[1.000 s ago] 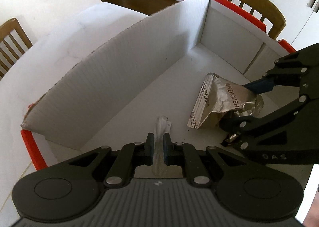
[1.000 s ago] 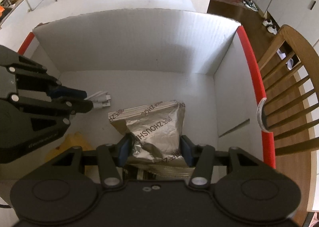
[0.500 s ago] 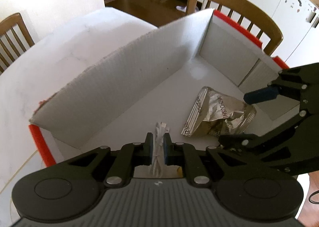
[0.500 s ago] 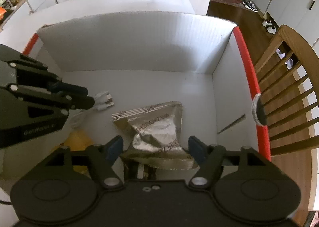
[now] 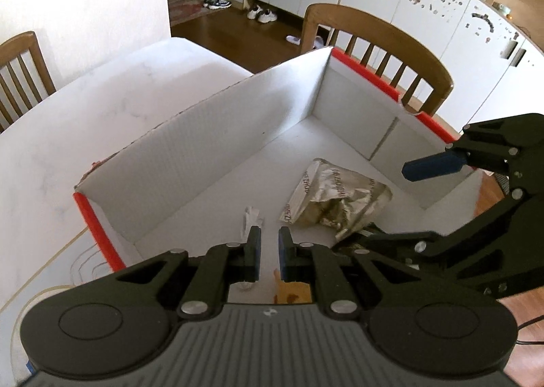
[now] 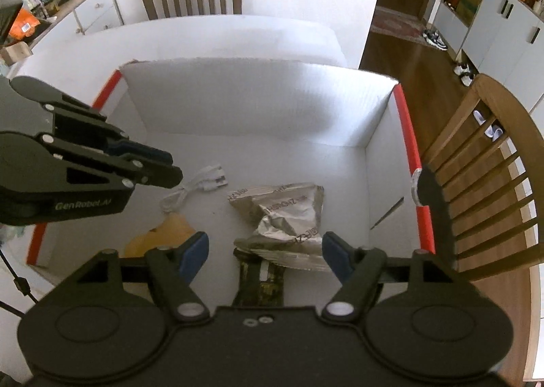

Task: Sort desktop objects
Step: 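Lower both tools into the shoebox and release the cable and chip bag, then move both tools out of the shoebox back over the lazy susan snack pile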

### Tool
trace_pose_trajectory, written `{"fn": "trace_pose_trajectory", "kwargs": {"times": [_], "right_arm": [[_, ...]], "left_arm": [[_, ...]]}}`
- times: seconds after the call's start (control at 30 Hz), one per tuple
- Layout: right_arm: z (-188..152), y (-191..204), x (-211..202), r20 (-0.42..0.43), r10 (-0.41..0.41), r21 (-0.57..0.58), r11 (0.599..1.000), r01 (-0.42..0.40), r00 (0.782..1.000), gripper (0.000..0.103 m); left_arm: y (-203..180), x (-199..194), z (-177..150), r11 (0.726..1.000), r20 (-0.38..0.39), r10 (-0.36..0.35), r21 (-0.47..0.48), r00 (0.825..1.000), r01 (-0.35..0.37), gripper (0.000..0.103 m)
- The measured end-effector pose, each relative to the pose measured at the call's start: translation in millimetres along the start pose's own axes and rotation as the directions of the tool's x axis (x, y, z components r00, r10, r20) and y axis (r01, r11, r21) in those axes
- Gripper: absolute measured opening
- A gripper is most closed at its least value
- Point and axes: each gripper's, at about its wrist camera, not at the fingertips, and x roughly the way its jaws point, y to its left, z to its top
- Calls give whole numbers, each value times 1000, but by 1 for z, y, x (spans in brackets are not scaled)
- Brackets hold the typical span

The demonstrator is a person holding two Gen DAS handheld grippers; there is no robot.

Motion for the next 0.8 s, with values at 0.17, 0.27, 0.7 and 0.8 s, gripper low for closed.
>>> {"fn": "trace_pose_trajectory", "kwargs": {"times": [0.17,0.27,0.7,0.8], "right_arm": [[-4,2,-25,66,-5,7,1000,5,998,74],[-7,2,-38,99,5,15,1000,-6,995,75],[-22,30,-68,169,18,20,1000,-22,985,84],[-23,39,-75,189,24,18,999,-28,982,84]], "left_arm": [[-2,-18,-9,1000,30,-3,-3,1000,3,9],[-3,-29,-15,1000,46,-8,-9,999,9,9],[-7,-83,-53,998,143,-56,-11,988,58,55],[-2,-95,-63,998,162,-63,-20,985,67,59]]}}
